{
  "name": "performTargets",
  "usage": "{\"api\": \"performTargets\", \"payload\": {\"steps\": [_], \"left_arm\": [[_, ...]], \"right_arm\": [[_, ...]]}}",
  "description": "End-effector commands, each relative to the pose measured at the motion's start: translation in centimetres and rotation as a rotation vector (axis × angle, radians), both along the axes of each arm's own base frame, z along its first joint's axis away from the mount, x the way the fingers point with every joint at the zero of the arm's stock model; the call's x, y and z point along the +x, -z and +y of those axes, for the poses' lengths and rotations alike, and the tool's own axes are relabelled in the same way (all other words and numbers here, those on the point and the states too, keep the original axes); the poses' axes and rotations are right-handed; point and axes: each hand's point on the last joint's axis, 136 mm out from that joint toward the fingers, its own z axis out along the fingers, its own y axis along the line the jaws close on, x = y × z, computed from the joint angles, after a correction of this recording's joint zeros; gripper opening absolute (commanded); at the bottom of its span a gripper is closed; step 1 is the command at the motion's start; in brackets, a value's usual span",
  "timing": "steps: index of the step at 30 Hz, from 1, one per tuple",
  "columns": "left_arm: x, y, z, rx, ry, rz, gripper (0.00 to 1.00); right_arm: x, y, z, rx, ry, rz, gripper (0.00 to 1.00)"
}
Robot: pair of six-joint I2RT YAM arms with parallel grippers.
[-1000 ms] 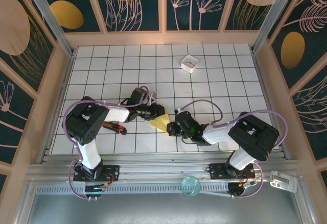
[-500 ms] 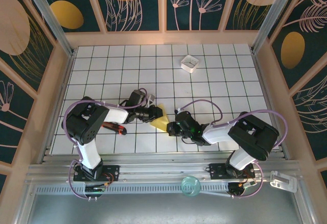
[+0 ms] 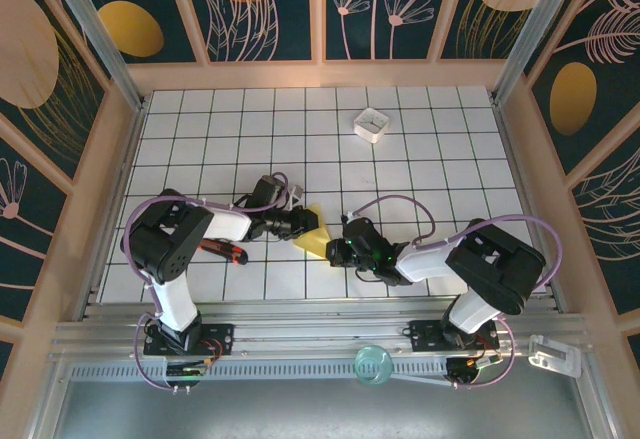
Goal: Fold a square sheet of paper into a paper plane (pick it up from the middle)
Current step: Fourth fold the wing at the center of the table.
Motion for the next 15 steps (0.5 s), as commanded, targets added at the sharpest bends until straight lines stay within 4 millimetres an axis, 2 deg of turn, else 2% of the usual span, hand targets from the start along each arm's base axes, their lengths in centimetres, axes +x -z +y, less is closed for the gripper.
{"api": "performTargets", "payload": {"steps": [1, 8, 15], "left_arm": [[0.1, 1.7, 0.9, 0.059, -0.004, 0.024, 0.25], [0.5, 1.1, 0.3, 0.043, 0.013, 0.019, 0.27], [1.2, -1.3, -0.4, -0.012, 0.016, -0.012, 0.28]], "right_arm": [[-0.8, 2.5, -0.8, -0.084, -0.025, 0.044, 0.09], [-0.9, 2.9, -1.0, -0.095, -0.035, 0.047, 0.09], [-0.9, 3.0, -1.2, -0.098, -0.027, 0.048, 0.07]]}}
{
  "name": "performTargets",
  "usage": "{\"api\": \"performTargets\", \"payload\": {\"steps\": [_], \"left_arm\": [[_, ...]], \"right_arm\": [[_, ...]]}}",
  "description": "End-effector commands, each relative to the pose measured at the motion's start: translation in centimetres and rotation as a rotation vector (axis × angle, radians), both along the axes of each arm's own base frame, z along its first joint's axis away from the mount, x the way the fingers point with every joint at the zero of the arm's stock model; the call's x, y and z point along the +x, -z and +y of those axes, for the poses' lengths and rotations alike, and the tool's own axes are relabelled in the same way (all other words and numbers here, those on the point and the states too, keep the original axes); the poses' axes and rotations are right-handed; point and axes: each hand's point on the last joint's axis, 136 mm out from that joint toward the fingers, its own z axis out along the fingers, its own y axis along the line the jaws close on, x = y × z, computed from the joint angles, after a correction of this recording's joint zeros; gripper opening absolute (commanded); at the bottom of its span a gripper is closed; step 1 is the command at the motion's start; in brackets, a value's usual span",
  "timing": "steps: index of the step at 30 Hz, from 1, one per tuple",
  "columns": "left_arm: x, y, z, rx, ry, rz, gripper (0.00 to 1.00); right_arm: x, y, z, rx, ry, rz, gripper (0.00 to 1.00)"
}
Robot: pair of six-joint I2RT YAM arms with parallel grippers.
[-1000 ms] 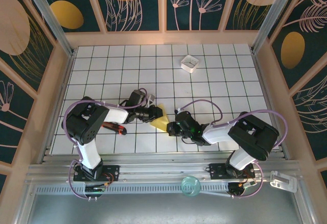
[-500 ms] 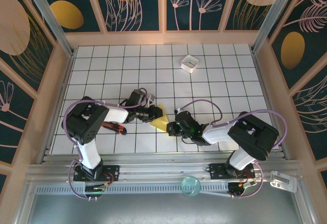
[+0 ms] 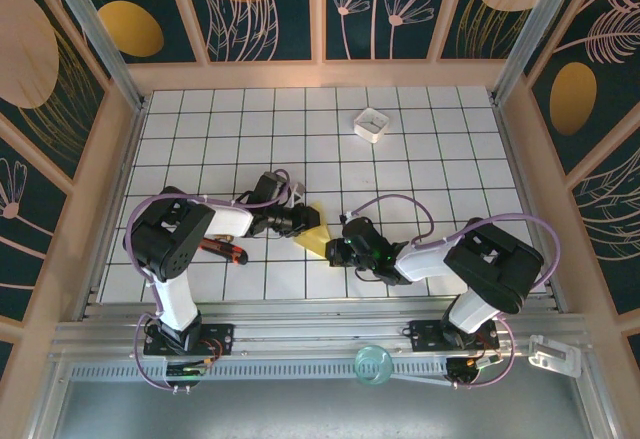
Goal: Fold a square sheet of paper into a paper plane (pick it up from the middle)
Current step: Fourth fold the wing at the center of the table.
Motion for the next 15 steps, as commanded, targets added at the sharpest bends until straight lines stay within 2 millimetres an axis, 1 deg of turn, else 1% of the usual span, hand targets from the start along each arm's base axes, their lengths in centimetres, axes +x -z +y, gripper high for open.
{"api": "performTargets", "payload": {"steps": [1, 3, 6, 11, 15], "left_arm": [[0.8, -1.6, -0.3, -0.034, 0.003, -0.023, 0.29], [0.8, -2.4, -0.6, -0.06, 0.007, -0.031, 0.29], [0.9, -3.1, -0.8, -0.079, 0.012, -0.036, 0.29], [0.7, -3.1, -1.0, -0.096, 0.023, -0.026, 0.3], [0.7, -2.5, -1.1, -0.089, 0.027, -0.015, 0.3]], "right_arm": [[-0.9, 3.0, -1.5, -0.097, -0.006, 0.058, 0.07], [-0.8, 3.0, -1.6, -0.097, -0.005, 0.059, 0.07], [-0.8, 3.0, -1.5, -0.095, -0.006, 0.06, 0.07], [-0.8, 3.0, -1.3, -0.094, -0.012, 0.06, 0.07], [-0.8, 3.0, -1.3, -0.094, -0.011, 0.06, 0.07]]}}
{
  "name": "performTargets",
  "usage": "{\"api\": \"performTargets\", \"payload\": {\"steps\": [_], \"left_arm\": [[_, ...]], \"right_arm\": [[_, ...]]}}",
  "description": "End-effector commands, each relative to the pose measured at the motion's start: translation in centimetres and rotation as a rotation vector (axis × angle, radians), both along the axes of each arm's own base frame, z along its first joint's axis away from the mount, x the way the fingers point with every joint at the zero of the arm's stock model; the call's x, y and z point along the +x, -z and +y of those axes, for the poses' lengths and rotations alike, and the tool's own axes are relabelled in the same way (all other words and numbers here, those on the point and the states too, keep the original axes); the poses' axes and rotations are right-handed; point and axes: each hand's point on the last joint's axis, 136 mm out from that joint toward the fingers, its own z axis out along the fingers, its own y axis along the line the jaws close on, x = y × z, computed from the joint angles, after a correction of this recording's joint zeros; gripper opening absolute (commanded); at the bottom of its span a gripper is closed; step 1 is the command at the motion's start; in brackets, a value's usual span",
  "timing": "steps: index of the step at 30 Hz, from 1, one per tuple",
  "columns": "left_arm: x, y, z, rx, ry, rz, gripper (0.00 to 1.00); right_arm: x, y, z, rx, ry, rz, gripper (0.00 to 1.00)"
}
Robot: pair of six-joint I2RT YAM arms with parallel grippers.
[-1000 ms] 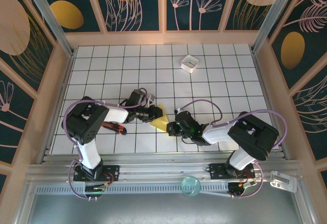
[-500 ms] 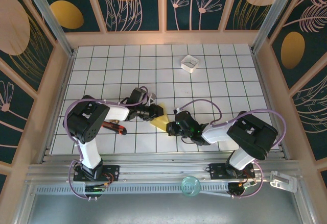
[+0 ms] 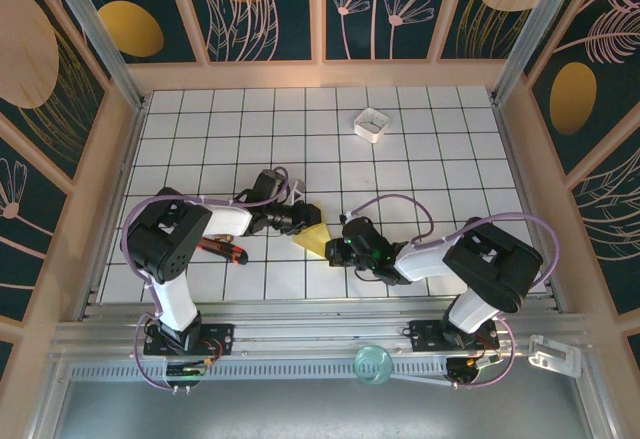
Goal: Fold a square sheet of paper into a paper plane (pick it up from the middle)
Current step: Fourth fold the wing at the center of the table.
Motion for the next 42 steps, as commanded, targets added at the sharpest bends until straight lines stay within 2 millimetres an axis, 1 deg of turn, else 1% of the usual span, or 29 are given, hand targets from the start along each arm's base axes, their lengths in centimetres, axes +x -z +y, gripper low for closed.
{"api": "performTargets", "payload": {"steps": [1, 5, 10, 21, 27, 34, 42], "left_arm": [[0.9, -1.0, -0.6, -0.032, 0.009, -0.022, 0.3], [1.0, 0.4, 0.0, 0.022, -0.012, -0.001, 0.3], [0.9, 1.4, 0.1, 0.038, -0.009, 0.012, 0.3], [1.3, 2.0, 0.4, 0.066, -0.003, 0.009, 0.3], [1.3, 2.0, 0.3, 0.065, 0.002, 0.006, 0.33], [1.0, 3.1, 0.6, 0.088, 0.002, 0.027, 0.35], [0.5, 4.1, 1.1, 0.131, 0.012, 0.05, 0.35]], "right_arm": [[-0.9, 3.0, -1.4, -0.1, -0.012, 0.063, 0.07], [-1.0, 3.0, -1.4, -0.101, -0.013, 0.064, 0.07], [-0.9, 2.9, -1.5, -0.098, -0.008, 0.062, 0.07], [-1.0, 3.0, -1.6, -0.1, -0.005, 0.063, 0.07], [-1.0, 3.0, -1.6, -0.099, -0.008, 0.062, 0.07], [-0.9, 2.9, -1.5, -0.097, -0.006, 0.061, 0.08], [-0.9, 2.8, -1.6, -0.094, -0.003, 0.058, 0.11]]}}
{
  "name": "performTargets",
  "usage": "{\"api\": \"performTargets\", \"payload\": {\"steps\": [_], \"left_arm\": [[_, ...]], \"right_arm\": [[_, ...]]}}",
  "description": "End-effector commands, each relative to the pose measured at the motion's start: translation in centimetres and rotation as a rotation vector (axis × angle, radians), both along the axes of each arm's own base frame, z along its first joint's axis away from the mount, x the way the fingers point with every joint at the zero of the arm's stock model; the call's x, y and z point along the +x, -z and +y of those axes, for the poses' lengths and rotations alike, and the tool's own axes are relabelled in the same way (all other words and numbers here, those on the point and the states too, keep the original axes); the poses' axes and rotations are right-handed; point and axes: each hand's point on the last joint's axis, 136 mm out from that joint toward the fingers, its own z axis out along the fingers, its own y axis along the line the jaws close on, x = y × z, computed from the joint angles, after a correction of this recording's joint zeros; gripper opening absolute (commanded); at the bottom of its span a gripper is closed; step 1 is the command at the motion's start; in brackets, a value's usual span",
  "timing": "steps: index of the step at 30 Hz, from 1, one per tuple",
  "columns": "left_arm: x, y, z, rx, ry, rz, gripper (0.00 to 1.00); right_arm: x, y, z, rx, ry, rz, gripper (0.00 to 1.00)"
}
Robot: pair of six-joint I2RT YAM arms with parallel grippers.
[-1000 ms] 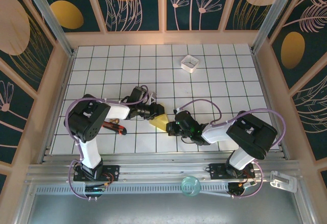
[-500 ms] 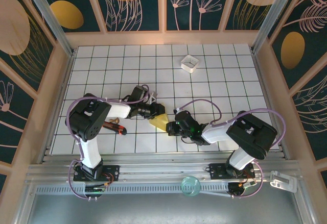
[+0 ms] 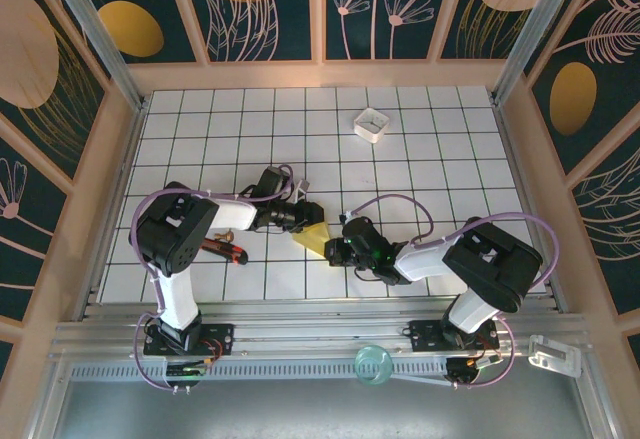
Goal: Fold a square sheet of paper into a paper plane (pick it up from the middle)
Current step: Fourth fold the wing at the center of the table.
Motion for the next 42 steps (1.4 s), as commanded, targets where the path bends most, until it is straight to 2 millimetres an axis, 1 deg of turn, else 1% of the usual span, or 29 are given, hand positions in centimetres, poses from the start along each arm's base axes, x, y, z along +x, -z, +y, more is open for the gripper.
{"api": "performTargets", "payload": {"steps": [1, 9, 17, 24, 31, 35, 42], "left_arm": [[-0.3, 2.8, 1.6, 0.096, -0.015, 0.04, 0.35], [-0.5, 2.1, 1.4, 0.073, -0.001, 0.016, 0.34], [-0.7, 2.2, 1.5, 0.062, 0.001, 0.013, 0.34], [-0.9, 2.2, 1.5, 0.058, 0.004, 0.014, 0.34], [-1.0, 2.2, 1.5, 0.053, 0.002, 0.016, 0.34], [-1.0, 2.2, 1.5, 0.053, 0.001, 0.016, 0.34], [-1.1, 2.1, 1.5, 0.046, -0.003, 0.015, 0.34]], "right_arm": [[-0.9, 2.9, -1.8, -0.102, 0.002, 0.057, 0.11], [-0.4, 1.9, -1.8, -0.092, 0.012, 0.037, 0.13], [0.2, -0.2, -1.3, 0.001, 0.008, 0.017, 0.16], [0.6, -1.2, -1.0, 0.053, 0.0, 0.014, 0.18], [0.6, -2.4, -0.8, 0.114, -0.01, 0.004, 0.19], [0.6, -2.4, -0.7, 0.119, -0.012, 0.007, 0.16], [0.3, -1.3, -0.8, 0.102, -0.013, 0.043, 0.1]]}}
